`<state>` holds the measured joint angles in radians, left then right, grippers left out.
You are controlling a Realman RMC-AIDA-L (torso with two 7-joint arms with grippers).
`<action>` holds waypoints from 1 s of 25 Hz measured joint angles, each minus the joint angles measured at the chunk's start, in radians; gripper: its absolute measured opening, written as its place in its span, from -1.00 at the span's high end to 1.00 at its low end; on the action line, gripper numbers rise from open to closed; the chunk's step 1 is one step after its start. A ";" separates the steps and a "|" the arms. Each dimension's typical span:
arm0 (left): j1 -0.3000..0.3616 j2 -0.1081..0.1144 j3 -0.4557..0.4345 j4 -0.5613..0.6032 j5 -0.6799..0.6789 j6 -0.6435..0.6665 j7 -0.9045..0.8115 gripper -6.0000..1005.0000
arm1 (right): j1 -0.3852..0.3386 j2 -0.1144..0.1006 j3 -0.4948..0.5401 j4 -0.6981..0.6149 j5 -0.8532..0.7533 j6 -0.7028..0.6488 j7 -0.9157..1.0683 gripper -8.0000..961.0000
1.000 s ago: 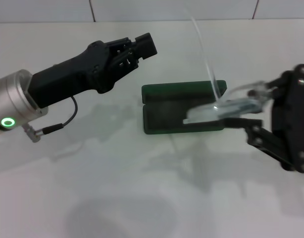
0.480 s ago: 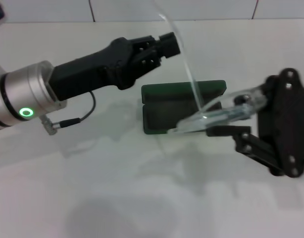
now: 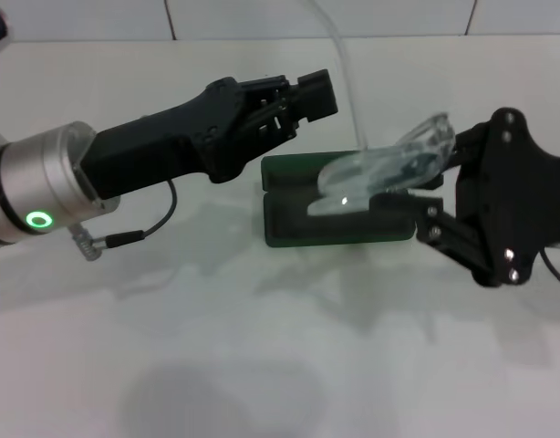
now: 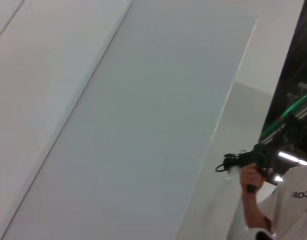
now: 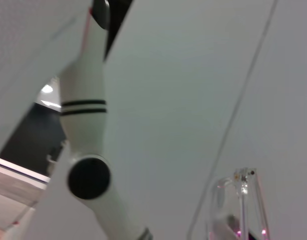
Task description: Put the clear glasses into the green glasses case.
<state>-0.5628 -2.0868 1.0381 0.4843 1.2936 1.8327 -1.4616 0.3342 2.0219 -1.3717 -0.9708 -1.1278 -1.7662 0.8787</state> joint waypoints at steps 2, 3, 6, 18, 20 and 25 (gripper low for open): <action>0.002 0.001 -0.001 0.000 -0.001 0.007 0.000 0.72 | -0.008 0.000 0.006 0.004 0.001 0.014 -0.009 0.84; 0.007 0.002 -0.002 0.000 -0.003 0.025 0.001 0.72 | -0.010 0.000 0.008 0.007 0.002 0.019 -0.013 0.84; 0.009 0.001 -0.003 0.000 -0.003 0.027 0.003 0.72 | -0.006 0.000 0.003 0.016 0.002 0.016 -0.015 0.84; 0.016 0.002 -0.032 -0.010 -0.003 0.005 0.006 0.72 | 0.011 0.003 -0.087 0.002 0.021 -0.033 -0.015 0.84; 0.014 0.002 -0.032 -0.010 -0.003 0.005 0.006 0.72 | 0.022 0.003 -0.094 0.008 0.021 -0.028 -0.014 0.84; 0.006 -0.002 -0.021 -0.010 -0.003 0.022 0.006 0.72 | 0.056 0.003 -0.102 0.056 0.014 0.023 -0.021 0.84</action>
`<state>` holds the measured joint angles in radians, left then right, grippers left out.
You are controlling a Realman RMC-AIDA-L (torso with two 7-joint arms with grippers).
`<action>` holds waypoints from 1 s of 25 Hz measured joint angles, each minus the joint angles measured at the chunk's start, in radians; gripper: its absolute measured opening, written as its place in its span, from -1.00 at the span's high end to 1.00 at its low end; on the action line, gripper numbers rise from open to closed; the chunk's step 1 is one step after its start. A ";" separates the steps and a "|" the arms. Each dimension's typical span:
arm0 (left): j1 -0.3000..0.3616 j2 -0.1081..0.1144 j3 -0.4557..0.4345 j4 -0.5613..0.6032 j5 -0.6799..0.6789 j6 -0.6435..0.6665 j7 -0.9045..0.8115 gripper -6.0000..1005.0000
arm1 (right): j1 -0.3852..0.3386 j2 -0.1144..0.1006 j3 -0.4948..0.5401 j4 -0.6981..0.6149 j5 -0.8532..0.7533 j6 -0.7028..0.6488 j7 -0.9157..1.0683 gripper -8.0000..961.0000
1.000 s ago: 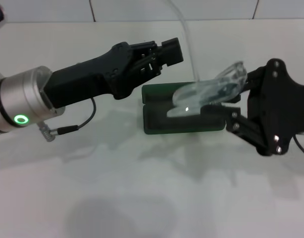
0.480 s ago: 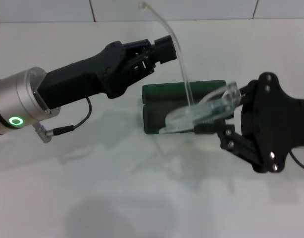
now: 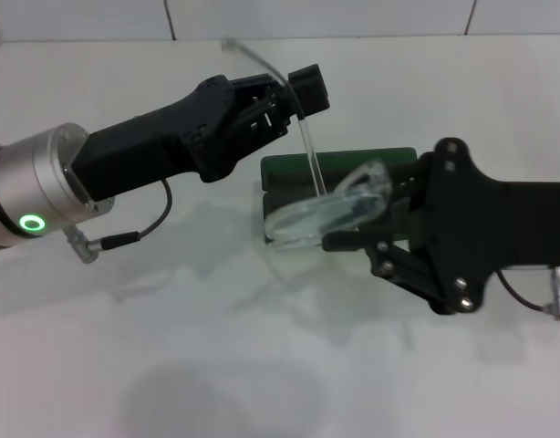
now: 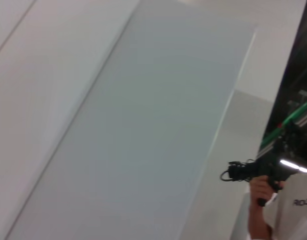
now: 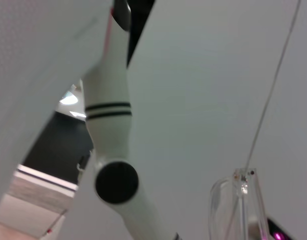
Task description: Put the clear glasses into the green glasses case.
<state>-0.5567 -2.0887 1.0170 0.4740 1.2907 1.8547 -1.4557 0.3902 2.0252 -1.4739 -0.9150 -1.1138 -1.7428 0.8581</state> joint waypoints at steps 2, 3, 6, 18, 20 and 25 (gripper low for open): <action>-0.001 -0.001 0.001 0.000 0.000 0.013 0.000 0.72 | 0.010 0.000 -0.007 0.015 -0.002 0.023 -0.006 0.84; -0.002 -0.002 0.001 0.000 0.000 0.021 0.000 0.72 | 0.012 0.000 -0.008 0.018 -0.003 0.030 -0.009 0.84; -0.002 -0.002 0.002 0.000 -0.001 0.027 0.000 0.72 | 0.013 0.000 -0.009 0.021 -0.004 0.046 -0.014 0.84; 0.008 -0.002 0.003 -0.024 -0.013 0.029 0.015 0.72 | 0.000 0.002 -0.009 0.023 0.003 0.079 -0.030 0.84; 0.008 -0.002 0.006 -0.028 -0.012 0.029 0.020 0.72 | -0.003 0.003 -0.009 0.023 0.003 0.083 -0.035 0.84; 0.006 0.000 0.048 -0.028 -0.014 0.046 0.069 0.72 | -0.005 0.003 -0.012 0.024 0.003 0.090 -0.039 0.84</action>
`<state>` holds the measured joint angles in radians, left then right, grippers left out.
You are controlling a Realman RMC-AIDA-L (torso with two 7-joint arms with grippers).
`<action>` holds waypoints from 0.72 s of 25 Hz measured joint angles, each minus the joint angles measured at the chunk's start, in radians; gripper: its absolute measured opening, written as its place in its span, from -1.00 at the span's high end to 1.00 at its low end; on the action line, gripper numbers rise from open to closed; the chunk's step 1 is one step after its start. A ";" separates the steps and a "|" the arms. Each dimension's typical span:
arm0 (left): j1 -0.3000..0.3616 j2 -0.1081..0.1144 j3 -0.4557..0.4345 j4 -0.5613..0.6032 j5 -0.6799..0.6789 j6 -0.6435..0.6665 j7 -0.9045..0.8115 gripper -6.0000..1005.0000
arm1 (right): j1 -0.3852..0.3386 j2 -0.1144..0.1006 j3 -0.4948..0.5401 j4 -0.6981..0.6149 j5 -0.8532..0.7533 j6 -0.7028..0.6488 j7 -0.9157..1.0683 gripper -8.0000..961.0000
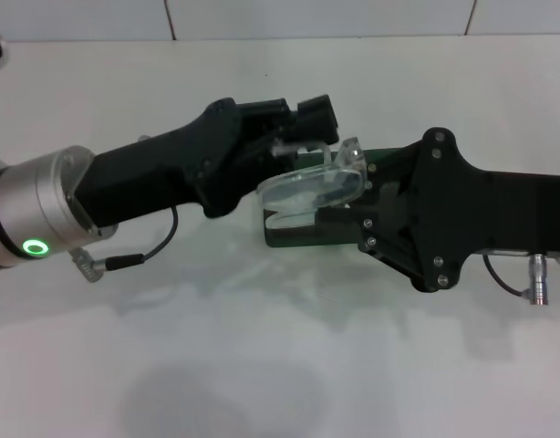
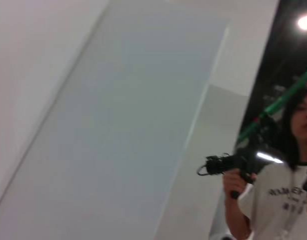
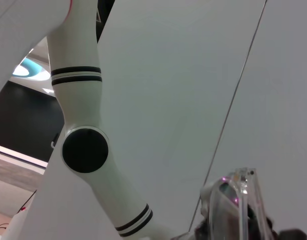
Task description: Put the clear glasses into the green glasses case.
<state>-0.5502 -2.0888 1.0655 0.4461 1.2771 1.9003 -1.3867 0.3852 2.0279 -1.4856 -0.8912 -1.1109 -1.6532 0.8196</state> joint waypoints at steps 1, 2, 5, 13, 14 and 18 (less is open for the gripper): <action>-0.002 0.000 0.004 0.000 -0.001 0.006 0.007 0.72 | 0.000 0.000 -0.002 0.000 0.000 0.003 0.000 0.84; -0.004 0.001 0.006 0.000 -0.002 0.010 0.010 0.72 | 0.001 0.000 -0.004 0.000 0.000 0.007 0.000 0.84; -0.008 0.001 0.007 0.000 -0.003 0.013 0.011 0.72 | 0.003 0.000 -0.006 0.000 -0.001 0.012 0.000 0.84; -0.010 0.001 0.007 0.000 -0.005 0.013 0.013 0.72 | 0.000 0.000 -0.006 0.000 -0.006 0.032 -0.002 0.85; -0.011 0.001 0.007 0.000 -0.005 0.013 0.013 0.72 | 0.000 0.000 -0.006 0.000 -0.006 0.034 -0.002 0.85; -0.012 0.001 0.006 0.000 -0.005 0.013 0.013 0.72 | 0.002 -0.001 -0.005 0.000 -0.006 0.035 -0.002 0.85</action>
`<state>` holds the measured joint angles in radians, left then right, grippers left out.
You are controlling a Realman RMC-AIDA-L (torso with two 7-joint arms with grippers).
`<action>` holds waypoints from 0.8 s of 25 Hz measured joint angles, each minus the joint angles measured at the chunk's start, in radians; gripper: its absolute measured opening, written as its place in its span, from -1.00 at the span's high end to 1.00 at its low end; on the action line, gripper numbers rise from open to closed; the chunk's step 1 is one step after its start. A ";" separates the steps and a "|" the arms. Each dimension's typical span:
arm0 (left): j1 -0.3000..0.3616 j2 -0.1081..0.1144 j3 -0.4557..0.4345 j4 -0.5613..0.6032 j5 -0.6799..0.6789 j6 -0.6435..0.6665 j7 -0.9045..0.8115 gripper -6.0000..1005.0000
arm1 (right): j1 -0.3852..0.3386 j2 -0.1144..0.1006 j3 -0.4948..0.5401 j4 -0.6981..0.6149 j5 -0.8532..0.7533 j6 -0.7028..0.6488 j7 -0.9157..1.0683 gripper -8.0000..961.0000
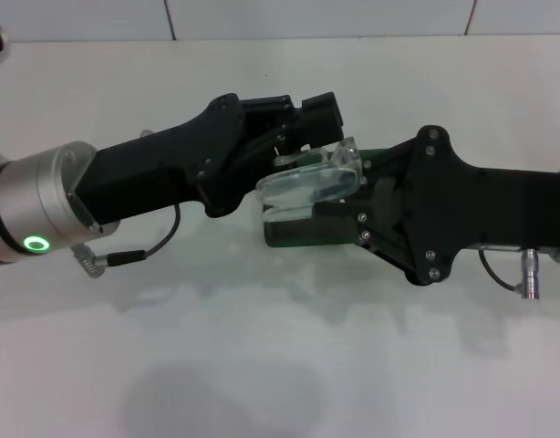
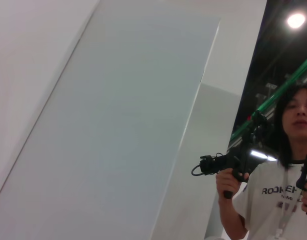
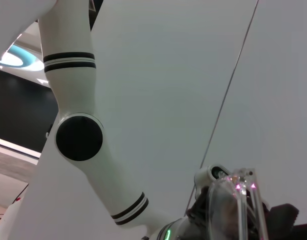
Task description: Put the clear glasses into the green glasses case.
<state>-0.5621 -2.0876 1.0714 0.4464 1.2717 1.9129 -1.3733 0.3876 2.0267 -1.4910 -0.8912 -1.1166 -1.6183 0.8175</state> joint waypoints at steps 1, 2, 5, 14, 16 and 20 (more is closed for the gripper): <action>0.000 0.001 -0.001 0.000 0.000 0.000 0.000 0.72 | 0.000 0.000 0.000 0.000 0.000 0.000 0.000 0.85; 0.000 0.001 -0.001 0.000 0.000 0.000 0.000 0.72 | 0.001 0.000 0.000 0.000 0.001 0.000 -0.004 0.85; -0.001 0.001 -0.007 0.000 0.000 -0.002 0.001 0.72 | 0.000 0.000 0.000 0.000 0.004 0.001 -0.011 0.85; 0.012 0.005 -0.044 0.000 0.000 -0.043 0.022 0.72 | -0.002 0.001 0.000 0.005 0.006 0.001 -0.015 0.85; 0.012 0.006 -0.047 0.000 0.001 -0.046 0.022 0.72 | -0.003 0.001 0.000 0.006 0.006 0.000 -0.015 0.85; 0.006 0.006 -0.040 0.000 0.004 -0.044 0.019 0.72 | -0.003 0.001 0.000 0.009 0.006 0.000 -0.015 0.85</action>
<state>-0.5564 -2.0820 1.0310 0.4464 1.2756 1.8685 -1.3547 0.3850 2.0279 -1.4914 -0.8826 -1.1105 -1.6180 0.8023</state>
